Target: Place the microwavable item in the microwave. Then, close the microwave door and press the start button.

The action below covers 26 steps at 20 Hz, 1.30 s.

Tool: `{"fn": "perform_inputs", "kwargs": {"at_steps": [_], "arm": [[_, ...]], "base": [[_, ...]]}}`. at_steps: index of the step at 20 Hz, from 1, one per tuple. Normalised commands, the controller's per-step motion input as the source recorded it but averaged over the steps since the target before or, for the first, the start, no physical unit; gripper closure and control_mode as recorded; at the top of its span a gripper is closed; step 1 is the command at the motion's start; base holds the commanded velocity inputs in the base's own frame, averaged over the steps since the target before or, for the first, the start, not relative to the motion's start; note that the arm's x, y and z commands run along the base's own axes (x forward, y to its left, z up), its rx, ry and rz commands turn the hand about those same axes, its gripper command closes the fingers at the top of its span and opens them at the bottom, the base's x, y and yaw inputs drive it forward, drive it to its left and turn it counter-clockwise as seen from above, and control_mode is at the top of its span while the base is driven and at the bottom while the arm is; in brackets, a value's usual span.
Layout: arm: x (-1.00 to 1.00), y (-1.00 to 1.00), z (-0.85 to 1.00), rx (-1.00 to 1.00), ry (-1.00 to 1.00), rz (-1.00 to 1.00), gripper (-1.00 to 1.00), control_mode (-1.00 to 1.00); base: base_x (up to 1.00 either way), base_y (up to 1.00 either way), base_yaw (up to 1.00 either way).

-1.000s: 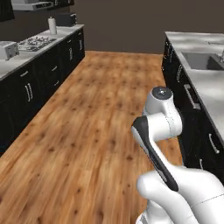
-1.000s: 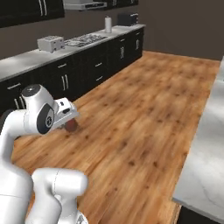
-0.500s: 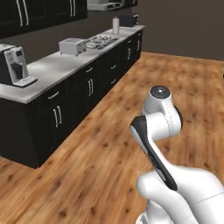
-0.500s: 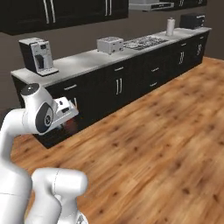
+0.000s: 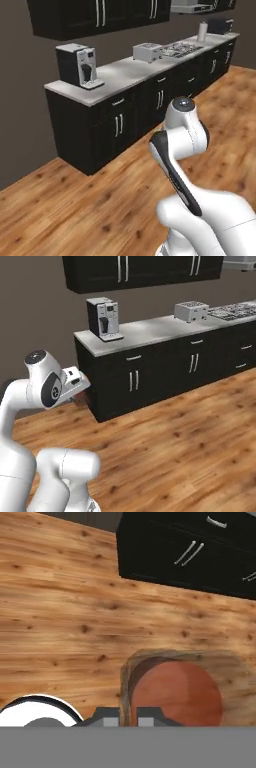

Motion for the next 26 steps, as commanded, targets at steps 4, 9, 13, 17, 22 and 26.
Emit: {"fn": "perform_inputs", "kwargs": {"at_steps": [4,9,13,17,22,26], "arm": [[0.00,0.00,0.00,0.00,0.00,0.00,1.00,1.00],[0.00,0.00,0.00,0.00,0.00,0.00,1.00,1.00],[0.00,0.00,0.00,0.00,0.00,0.00,1.00,1.00],[0.00,0.00,0.00,0.00,0.00,0.00,1.00,1.00],[0.00,0.00,0.00,0.00,0.00,0.00,1.00,1.00],[0.00,0.00,0.00,0.00,0.00,0.00,1.00,1.00]], "base": [[0.00,0.00,0.52],[0.00,0.00,0.52],[0.00,0.05,0.55],[0.00,0.24,0.64],[0.00,0.33,0.68],[0.00,0.44,0.73]]}}
